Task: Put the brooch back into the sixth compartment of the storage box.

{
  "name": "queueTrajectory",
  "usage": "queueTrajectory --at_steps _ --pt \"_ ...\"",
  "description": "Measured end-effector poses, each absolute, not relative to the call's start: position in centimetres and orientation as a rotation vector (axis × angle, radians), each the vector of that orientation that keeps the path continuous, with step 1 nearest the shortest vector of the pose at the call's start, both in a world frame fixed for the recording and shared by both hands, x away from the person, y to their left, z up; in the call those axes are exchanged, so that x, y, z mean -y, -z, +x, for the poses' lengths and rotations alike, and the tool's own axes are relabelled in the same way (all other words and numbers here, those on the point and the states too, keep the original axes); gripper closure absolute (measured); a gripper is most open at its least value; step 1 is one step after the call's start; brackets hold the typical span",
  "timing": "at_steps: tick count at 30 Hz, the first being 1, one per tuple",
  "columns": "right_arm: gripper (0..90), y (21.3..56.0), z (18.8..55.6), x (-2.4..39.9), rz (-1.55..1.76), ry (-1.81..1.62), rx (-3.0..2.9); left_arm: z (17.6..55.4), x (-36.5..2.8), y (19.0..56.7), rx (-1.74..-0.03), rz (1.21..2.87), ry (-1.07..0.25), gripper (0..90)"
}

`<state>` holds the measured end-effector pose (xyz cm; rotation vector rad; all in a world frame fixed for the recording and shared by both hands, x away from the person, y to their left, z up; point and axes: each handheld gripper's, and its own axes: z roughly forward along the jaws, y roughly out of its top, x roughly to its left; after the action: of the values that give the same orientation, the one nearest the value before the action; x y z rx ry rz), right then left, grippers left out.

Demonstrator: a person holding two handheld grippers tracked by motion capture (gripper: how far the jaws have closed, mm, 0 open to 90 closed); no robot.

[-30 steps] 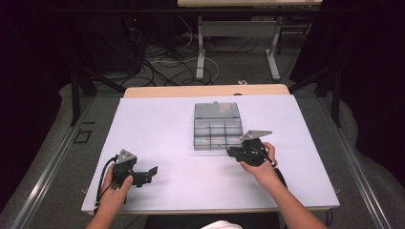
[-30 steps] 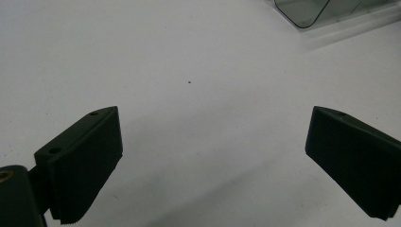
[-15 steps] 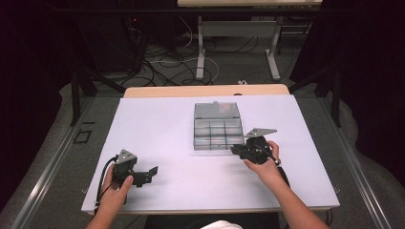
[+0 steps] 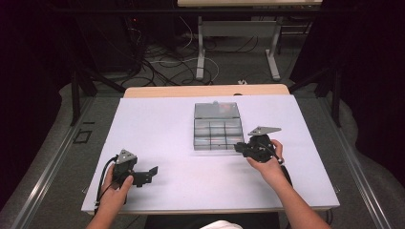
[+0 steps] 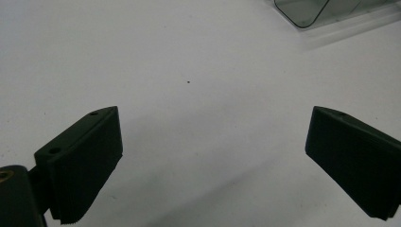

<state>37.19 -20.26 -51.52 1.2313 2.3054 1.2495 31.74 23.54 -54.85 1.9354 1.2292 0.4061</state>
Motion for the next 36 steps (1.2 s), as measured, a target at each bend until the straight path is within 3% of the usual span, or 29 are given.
queueTrajectory --at_steps 36 --pt "79.0 48.8 39.0 20.1 1.217 -1.201 -2.334 31.7 -23.6 54.8 -1.228 1.940 -0.408 4.9"
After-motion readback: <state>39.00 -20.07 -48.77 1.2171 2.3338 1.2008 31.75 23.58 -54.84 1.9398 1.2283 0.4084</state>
